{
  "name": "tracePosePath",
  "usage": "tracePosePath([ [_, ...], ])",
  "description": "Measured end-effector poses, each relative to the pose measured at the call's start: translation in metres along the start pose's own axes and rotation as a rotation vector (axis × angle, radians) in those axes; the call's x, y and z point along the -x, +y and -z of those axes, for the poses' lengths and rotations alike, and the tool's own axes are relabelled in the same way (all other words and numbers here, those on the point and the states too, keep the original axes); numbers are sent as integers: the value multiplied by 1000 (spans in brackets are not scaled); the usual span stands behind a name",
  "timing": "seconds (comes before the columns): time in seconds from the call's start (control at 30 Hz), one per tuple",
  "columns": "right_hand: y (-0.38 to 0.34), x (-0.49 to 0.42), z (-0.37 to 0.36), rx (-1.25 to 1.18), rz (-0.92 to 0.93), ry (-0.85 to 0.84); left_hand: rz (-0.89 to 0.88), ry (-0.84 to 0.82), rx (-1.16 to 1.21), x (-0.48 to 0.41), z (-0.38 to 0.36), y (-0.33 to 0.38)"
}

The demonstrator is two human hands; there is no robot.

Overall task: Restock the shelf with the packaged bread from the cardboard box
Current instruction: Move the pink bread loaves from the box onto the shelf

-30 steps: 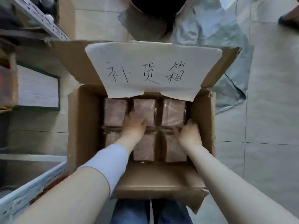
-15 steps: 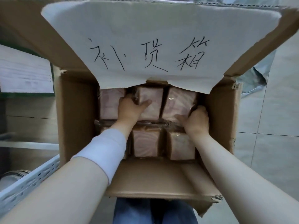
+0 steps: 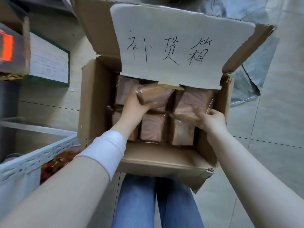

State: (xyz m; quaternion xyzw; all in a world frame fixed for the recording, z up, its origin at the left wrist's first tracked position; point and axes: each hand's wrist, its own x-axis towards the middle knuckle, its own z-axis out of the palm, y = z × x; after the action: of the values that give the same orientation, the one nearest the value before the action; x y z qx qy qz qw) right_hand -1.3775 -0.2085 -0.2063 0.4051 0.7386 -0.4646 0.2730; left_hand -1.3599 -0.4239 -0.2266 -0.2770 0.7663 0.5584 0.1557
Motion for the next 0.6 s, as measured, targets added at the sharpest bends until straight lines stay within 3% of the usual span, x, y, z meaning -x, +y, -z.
tracePosePath([
  [0.17,24,40,14,-91,-62,-127,-151,41,58,58,11,7],
  [0.3,44,82,40,-125,-15,-250,-232,165,247,114,26,31],
  [0.6,37,288,86,47,236,-608,-165,571,578,353,139,75],
])
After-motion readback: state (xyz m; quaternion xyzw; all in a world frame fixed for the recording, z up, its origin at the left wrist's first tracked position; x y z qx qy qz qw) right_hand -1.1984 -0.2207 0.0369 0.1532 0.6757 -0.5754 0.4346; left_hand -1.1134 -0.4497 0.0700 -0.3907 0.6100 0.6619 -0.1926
